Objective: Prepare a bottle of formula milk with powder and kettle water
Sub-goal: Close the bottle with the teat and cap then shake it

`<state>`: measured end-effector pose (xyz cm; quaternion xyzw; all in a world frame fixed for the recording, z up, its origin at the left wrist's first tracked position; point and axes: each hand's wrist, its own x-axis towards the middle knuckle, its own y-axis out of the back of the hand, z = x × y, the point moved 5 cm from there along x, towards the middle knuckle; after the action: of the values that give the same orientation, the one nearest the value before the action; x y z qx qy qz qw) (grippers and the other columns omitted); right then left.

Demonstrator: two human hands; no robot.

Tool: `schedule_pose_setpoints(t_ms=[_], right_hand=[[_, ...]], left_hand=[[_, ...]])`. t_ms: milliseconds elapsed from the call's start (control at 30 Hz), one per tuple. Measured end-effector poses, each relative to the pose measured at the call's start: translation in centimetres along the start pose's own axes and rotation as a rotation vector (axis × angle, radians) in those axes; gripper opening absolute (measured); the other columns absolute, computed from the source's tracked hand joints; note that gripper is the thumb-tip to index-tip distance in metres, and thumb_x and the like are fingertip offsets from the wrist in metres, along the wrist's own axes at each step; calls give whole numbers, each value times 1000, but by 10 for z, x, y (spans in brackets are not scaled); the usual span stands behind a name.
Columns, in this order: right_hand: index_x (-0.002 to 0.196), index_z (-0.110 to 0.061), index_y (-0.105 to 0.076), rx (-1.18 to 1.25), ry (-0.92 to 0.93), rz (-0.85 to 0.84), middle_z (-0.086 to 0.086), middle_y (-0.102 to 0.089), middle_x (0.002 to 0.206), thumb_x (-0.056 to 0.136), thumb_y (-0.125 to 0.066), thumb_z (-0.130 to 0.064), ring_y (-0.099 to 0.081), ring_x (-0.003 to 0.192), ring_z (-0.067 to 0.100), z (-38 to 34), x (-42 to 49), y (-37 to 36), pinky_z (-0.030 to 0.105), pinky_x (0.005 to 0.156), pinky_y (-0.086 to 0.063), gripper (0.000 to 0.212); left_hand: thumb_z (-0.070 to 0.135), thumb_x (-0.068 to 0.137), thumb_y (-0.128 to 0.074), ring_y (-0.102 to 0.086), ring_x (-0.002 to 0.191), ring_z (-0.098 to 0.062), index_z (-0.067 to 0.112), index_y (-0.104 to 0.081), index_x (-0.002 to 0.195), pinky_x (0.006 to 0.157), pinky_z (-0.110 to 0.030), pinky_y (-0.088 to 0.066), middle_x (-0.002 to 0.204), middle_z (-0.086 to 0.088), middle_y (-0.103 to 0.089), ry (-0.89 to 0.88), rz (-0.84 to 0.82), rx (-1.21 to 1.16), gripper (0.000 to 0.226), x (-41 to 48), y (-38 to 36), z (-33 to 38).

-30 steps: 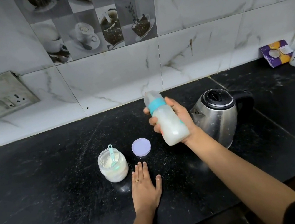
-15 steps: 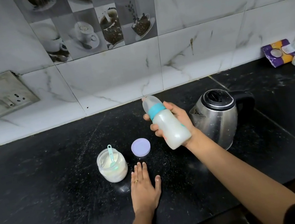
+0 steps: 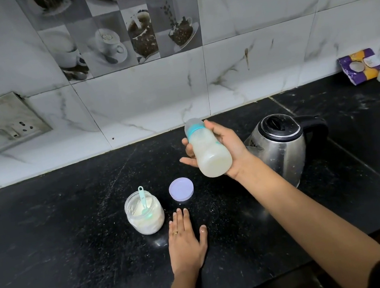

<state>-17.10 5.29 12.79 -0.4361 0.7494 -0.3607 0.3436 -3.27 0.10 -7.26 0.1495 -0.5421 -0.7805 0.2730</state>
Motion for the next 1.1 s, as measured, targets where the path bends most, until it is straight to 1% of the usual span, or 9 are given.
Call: schedule_pose_setpoints(t_ms=[167,300,433,533,633,733,833,933,1100], right_hand=[[109,-1,-48,-11,-43,17,23,-53,90,84,-43,-19,-65,70,38,-6,-7,-9,72,75,-45,32],[105,0,-53,-83,-24,94,25,-60,89,91,-51,-23,-68,66,36,-6,-7,-7,50,57,-58,27],[110,-8,-50,115,-89,59,13,-54,85,74,-66,-31,-55,67,25,0,0,-5,32,51,-54,45],[104,-5,-52,188,-53,92,18,-54,85,81,-64,-27,-55,74,28,-1,1,-6,38,54,-57,34],[113,-2,-50,161,-58,144,25,-56,100,88,-59,-29,-64,81,33,-1,3,-2,43,54,-59,38],[121,-2,-45,225,-150,125,27,-54,108,84,-63,-30,-68,69,33,5,8,2,40,52,-58,50],[121,0,-45,178,-234,-56,24,-56,99,71,-73,-21,-65,68,30,7,8,1,38,56,-57,61],[119,7,-50,75,-216,-324,26,-55,101,74,-69,-12,-60,75,31,8,2,-12,38,62,-55,52],[116,0,-48,305,9,-138,27,-56,99,71,-76,-13,-63,76,34,-2,18,-5,42,62,-58,55]], left_hand=[[60,82,-5,-2,147,-15,13,-14,151,115,-24,10,159,-6,-12,1,-4,4,85,0,-1,0],[61,82,-4,-1,147,-15,13,-14,151,115,-25,10,159,-5,-11,1,-2,8,85,0,-1,0],[61,82,-3,-1,147,-15,13,-13,151,115,-25,10,159,-5,-10,0,-6,22,85,0,-2,-1],[61,83,-5,-2,147,-15,13,-14,151,115,-25,9,159,-6,-11,-1,-1,15,84,1,-2,-1],[61,83,-3,0,147,-14,14,-12,152,115,-25,10,159,-5,-9,-3,-3,20,84,1,-2,-1],[61,82,-3,0,147,-14,13,-13,152,115,-24,11,160,-5,-9,-2,0,20,85,1,-2,-1],[61,83,-3,1,147,-14,14,-12,152,115,-24,11,160,-4,-9,-3,-4,24,84,1,-3,-1],[60,83,-5,-1,147,-14,13,-14,151,115,-25,10,159,-5,-10,-1,-1,21,83,1,-3,-2],[60,85,-7,-4,147,-15,12,-17,151,116,-26,7,159,-6,-13,-4,-1,16,82,2,-5,-2]])
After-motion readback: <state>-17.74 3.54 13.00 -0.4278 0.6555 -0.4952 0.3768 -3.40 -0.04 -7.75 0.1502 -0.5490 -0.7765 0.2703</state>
